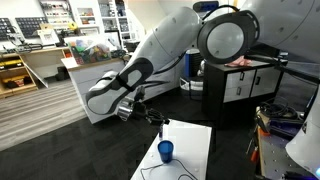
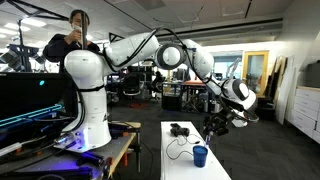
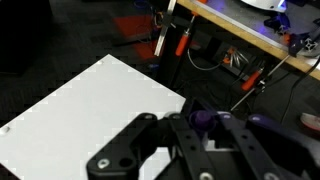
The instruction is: Remove the marker from the blue cup.
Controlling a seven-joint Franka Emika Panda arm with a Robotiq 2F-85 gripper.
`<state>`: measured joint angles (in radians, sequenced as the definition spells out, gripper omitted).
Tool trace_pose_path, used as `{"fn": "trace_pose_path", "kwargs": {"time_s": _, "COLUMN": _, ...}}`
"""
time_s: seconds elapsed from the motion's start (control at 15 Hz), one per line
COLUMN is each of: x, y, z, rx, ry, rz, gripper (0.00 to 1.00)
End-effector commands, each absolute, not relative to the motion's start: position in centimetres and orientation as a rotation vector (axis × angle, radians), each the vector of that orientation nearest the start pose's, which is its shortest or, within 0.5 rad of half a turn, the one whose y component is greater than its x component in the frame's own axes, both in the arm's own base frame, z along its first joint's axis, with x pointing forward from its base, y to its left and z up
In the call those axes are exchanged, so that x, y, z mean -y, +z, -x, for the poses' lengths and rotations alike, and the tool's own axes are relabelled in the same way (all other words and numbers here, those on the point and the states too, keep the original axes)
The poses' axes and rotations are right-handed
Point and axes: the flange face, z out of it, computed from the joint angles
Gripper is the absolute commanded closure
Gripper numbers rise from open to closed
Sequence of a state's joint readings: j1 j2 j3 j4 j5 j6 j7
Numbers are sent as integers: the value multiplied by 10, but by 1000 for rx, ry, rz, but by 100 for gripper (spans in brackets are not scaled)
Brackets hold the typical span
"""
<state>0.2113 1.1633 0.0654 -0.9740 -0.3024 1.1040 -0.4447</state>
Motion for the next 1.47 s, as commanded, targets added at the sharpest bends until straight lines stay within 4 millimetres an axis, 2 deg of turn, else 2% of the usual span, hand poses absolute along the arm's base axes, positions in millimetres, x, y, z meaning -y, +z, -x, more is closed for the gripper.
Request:
{"fn": "trace_pose_path", "kwargs": {"time_s": 0.0, "x": -129, "y": 142, "z": -633, "rx": 984, "ry": 1655, "rz": 2726, "gripper": 97}}
{"fn": "trace_pose_path", "kwargs": {"time_s": 0.67, "x": -166, "y": 140, "z": -638, "rx": 1051, "ry": 1519, "rz": 2784, "gripper": 97}}
{"fn": "trace_pose_path", "kwargs": {"time_s": 1.07, "x": -177, "y": 134, "z": -652, "rx": 1059, "ry": 1313, "rz": 2877, "gripper": 97}}
{"fn": "trace_pose_path", "kwargs": {"time_s": 1.4, "x": -182, "y": 131, "z": -659, "rx": 994, "ry": 1179, "rz": 2944, "gripper": 97}}
